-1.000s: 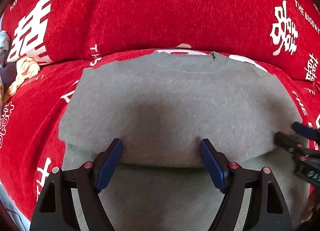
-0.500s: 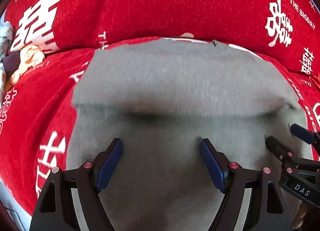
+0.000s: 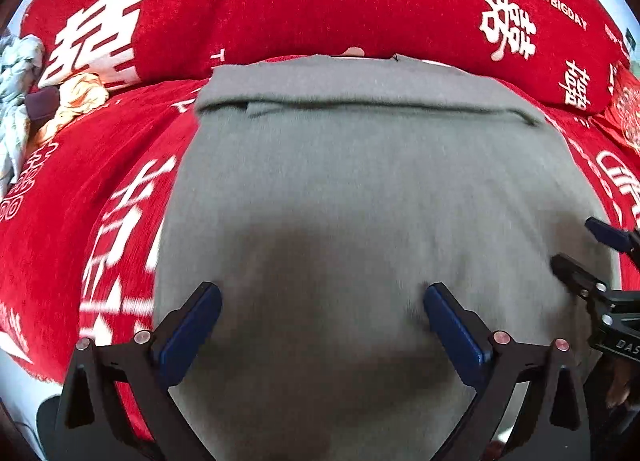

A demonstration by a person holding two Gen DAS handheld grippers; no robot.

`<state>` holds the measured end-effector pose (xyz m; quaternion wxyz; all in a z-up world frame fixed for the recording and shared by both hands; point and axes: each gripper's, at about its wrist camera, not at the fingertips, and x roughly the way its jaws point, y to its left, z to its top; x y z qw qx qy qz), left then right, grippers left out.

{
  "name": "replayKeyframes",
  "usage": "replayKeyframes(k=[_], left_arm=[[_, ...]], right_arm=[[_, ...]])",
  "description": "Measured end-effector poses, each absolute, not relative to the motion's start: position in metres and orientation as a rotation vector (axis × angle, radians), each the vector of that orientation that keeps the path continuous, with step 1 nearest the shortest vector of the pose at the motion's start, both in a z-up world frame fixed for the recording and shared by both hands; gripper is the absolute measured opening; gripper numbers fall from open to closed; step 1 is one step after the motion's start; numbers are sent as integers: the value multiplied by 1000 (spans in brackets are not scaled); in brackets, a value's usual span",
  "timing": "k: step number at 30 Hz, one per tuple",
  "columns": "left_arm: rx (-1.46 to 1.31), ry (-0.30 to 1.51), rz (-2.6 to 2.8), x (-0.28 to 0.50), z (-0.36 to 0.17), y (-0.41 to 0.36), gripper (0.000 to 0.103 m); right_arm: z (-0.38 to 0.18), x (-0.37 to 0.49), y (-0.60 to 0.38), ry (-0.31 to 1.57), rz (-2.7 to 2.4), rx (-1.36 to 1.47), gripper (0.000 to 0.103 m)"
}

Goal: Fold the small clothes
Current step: 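Grasp the sweater hem with both tools and lift it toward the collar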

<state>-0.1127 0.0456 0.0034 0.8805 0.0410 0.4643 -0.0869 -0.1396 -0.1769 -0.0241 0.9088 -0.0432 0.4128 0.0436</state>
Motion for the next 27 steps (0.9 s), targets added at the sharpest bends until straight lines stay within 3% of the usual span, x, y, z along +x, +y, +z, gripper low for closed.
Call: replayKeyframes(k=[8, 16, 19, 27], left_arm=[[62, 1012, -159, -142, 11, 75, 102], [217, 985, -235, -159, -8, 13, 102], [163, 995, -216, -160, -12, 34, 103], [-61, 985, -106, -174, 2, 106, 103]], right_arm=[[-26, -189, -205, 905, 88, -179, 93], [-22, -190, -146, 832, 179, -250, 93], [-36, -197, -139, 834, 177, -340, 93], [-36, -221, -198, 874, 88, -197, 95]])
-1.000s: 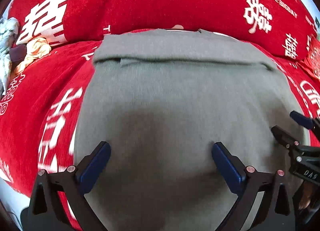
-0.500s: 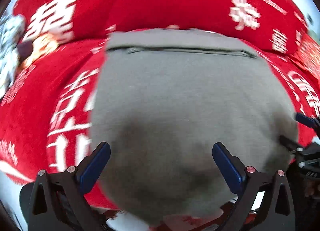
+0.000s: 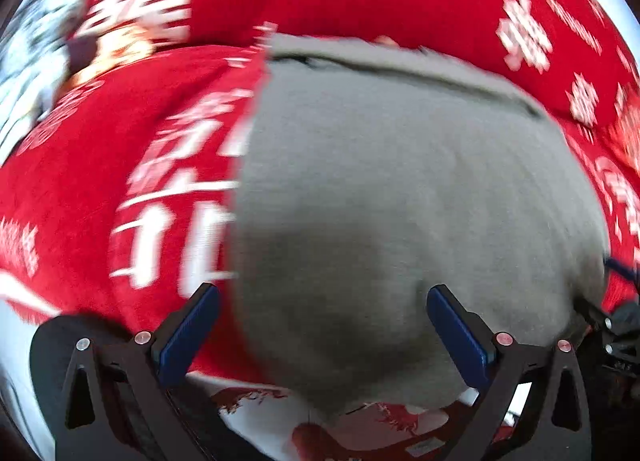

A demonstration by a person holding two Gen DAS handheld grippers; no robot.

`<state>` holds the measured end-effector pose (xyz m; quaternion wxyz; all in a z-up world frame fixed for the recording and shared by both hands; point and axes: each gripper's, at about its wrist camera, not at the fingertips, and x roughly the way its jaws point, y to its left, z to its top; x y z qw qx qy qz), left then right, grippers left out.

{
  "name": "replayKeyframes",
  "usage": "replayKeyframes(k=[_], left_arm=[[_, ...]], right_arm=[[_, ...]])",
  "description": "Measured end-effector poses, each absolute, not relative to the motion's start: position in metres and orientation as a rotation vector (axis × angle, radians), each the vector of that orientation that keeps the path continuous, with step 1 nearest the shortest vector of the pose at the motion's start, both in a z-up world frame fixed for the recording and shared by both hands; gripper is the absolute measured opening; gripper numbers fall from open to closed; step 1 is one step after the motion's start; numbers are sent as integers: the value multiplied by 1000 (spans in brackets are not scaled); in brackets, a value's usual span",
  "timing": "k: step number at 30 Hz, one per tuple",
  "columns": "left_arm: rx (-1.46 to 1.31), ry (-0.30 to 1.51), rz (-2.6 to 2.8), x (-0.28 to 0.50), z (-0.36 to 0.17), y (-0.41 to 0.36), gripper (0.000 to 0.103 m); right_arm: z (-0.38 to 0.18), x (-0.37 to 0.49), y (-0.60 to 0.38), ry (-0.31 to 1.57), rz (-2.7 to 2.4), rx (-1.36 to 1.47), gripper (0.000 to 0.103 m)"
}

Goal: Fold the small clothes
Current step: 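Grasp the sweater hem with both tools and lift it toward the collar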

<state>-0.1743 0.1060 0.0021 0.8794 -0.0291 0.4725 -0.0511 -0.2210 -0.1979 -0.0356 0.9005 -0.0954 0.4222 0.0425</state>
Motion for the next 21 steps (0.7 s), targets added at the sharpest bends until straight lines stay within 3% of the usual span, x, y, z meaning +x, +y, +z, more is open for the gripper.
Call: replayKeyframes(k=[5, 11, 21], left_arm=[[-258, 1072, -162, -181, -15, 146, 103], [-263, 1172, -296, -180, -41, 118, 103], [-318, 1090, -351, -178, -28, 110, 103]], right_arm=[[-30, -235, -245, 880, 80, 50, 95], [-37, -236, -282, 901, 169, 232, 95], [-42, -237, -283, 877, 381, 339, 92]])
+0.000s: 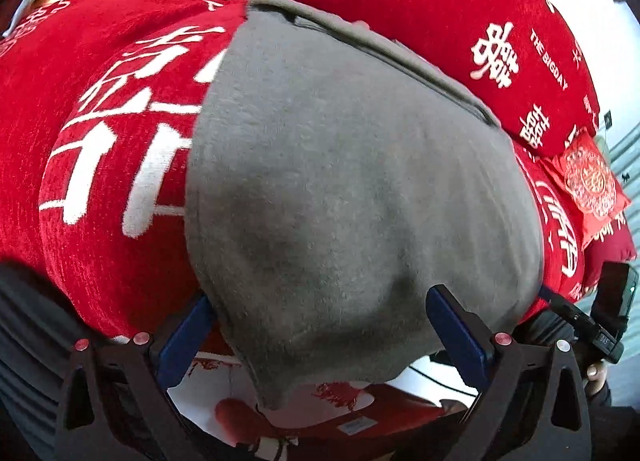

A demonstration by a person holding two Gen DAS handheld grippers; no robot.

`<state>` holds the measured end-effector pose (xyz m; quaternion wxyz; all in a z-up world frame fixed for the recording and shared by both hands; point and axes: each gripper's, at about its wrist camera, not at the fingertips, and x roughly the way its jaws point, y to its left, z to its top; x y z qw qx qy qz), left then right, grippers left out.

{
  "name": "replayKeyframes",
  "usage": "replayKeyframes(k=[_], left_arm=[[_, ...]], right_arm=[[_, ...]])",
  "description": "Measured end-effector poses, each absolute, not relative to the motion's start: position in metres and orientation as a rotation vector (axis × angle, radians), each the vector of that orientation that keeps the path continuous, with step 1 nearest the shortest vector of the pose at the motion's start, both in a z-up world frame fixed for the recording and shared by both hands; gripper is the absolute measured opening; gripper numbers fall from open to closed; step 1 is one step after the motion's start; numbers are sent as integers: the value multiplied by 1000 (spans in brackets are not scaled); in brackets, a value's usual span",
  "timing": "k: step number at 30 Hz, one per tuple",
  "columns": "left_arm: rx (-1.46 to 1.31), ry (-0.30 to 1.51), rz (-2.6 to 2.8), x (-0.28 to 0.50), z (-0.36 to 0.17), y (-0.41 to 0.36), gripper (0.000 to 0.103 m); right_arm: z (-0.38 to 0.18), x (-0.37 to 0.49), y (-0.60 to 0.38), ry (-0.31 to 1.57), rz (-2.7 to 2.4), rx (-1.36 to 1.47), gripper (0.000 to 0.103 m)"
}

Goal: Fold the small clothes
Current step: 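Grasp the sweater hem with both tools and lift it toward the collar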

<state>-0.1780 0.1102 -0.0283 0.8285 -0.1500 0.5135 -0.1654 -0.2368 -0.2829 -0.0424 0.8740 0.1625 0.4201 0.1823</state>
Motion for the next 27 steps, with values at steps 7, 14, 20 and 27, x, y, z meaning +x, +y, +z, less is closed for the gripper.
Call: replayKeyframes(k=[7, 14, 20, 27], left_arm=[[-315, 1092, -355, -178, -30, 114, 103], [-331, 1109, -324, -178, -35, 127, 103], [-229, 1090, -291, -180, -35, 107, 101], [-151, 1024, -291, -188, -15, 98, 23]], right_arm=[[-49, -230, -289, 877, 467, 436, 60], [-50, -231, -275, 846, 447, 364, 60], [-53, -227, -279, 863, 443, 389, 14], [-54, -228, -281, 866, 452, 415, 15]])
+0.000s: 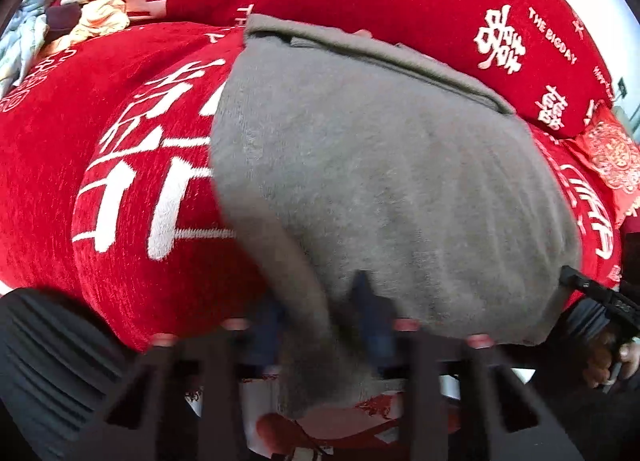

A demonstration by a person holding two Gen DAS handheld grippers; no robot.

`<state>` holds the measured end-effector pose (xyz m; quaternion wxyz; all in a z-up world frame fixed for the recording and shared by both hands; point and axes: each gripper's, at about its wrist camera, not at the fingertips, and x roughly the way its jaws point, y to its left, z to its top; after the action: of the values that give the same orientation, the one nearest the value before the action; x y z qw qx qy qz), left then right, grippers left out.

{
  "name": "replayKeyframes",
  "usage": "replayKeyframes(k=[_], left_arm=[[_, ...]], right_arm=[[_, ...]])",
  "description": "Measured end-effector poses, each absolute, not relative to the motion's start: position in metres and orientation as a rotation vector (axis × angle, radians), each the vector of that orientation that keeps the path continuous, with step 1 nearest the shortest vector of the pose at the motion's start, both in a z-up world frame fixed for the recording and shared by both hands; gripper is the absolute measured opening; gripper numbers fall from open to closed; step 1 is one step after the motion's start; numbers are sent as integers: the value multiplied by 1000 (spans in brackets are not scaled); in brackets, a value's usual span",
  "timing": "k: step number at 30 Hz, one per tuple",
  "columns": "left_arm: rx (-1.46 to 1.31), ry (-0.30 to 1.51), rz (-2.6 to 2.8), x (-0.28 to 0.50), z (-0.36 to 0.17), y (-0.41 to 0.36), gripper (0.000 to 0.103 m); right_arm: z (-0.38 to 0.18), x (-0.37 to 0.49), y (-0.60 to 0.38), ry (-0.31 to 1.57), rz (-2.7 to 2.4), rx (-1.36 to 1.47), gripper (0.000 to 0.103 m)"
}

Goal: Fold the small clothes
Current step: 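Grasp the sweater hem with both tools and lift it toward the collar, then carry the held hem with both tools over onto the collar edge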

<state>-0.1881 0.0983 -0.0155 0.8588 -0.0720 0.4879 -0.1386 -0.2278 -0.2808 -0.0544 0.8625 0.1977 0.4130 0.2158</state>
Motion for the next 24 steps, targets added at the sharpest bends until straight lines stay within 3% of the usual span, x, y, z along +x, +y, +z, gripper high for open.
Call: replayKeyframes(k=[6, 11, 13, 15, 16, 17, 19, 21, 24], left_arm=[[-179, 1028, -312, -187, -19, 98, 23], [-195, 1027, -322, -188, -20, 100, 27], [-198, 1028, -326, -190, -21, 103, 30], [-217, 1054, -397, -191, -22, 100, 66], [-206, 1076, -405, -191, -24, 95, 96], [-164, 1080, -355, -193, -25, 91, 93], [-109, 1046, -314, -194, -24, 88, 73], [-157, 1055, -320, -191, -24, 94, 72], [-180, 1051, -284, -191, -24, 103, 50]], right_arm=[[-57, -228, -285, 881, 471, 436, 21], [-54, -231, -277, 881, 509, 414, 50], [-52, -231, -270, 880, 496, 374, 50], [-50, -233, -263, 883, 480, 330, 51], [-49, -233, -262, 884, 481, 325, 53], [-50, -233, -262, 887, 485, 327, 53], [-51, -233, -263, 889, 488, 332, 53], [-50, -231, -262, 892, 485, 327, 52], [-51, -231, -262, 894, 456, 302, 34]])
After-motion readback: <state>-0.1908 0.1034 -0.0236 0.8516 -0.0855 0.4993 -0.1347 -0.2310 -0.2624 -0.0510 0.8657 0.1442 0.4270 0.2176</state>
